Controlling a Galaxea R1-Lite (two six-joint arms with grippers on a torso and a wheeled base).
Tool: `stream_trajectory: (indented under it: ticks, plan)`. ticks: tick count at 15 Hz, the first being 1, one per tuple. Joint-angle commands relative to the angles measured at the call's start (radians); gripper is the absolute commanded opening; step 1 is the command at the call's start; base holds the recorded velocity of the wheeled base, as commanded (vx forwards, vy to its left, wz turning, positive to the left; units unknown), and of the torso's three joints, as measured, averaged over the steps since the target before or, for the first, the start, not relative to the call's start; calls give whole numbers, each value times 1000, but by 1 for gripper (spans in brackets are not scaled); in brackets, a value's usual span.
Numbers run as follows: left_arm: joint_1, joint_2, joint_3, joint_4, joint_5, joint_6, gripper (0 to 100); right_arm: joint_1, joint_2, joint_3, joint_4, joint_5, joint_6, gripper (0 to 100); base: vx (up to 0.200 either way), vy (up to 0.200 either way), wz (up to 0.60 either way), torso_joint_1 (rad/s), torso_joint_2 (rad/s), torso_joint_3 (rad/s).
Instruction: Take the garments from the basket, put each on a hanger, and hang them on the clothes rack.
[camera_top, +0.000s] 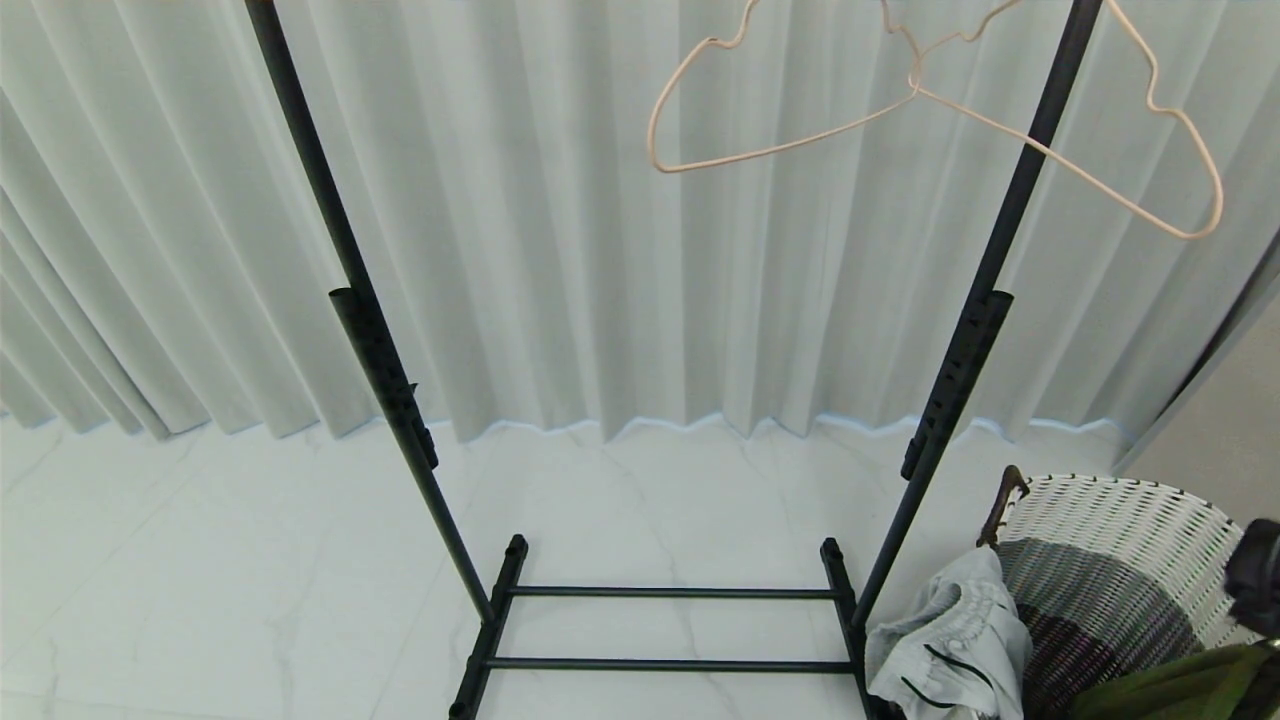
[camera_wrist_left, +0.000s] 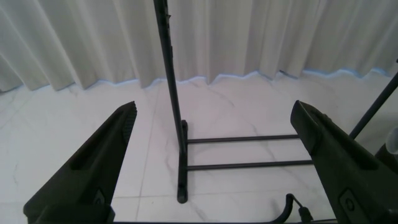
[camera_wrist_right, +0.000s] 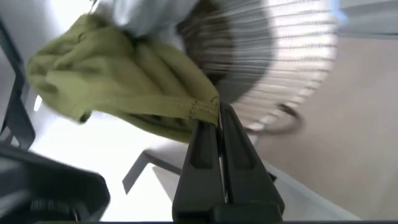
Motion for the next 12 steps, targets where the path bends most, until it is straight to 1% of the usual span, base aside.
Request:
stream_trajectory:
  ticks: [1,5,9,10,12]
  plan:
    - [1,1,0,0,0,-1,100,-10,-138,-196,137,-1,0,0,0,0,0,0,0,0]
    - [-1,1,0,0,-4,26,100,-10,-146,-284,142,-5,-10,0,-200,0,0,0,1,4]
    - [1,1,0,0,-4,26,100,-2,-152,-309,141,-2,-11,0,-200,0,0,-2,4,5]
    - [1,1,0,0,-4,26,100,13,-158,-311,139,-2,-14,0,-200,0,0,2,7,12]
    - [1,1,0,0,-4,26,100,47,-160,-317,139,-2,-16,0,0,0,0,0,0,0]
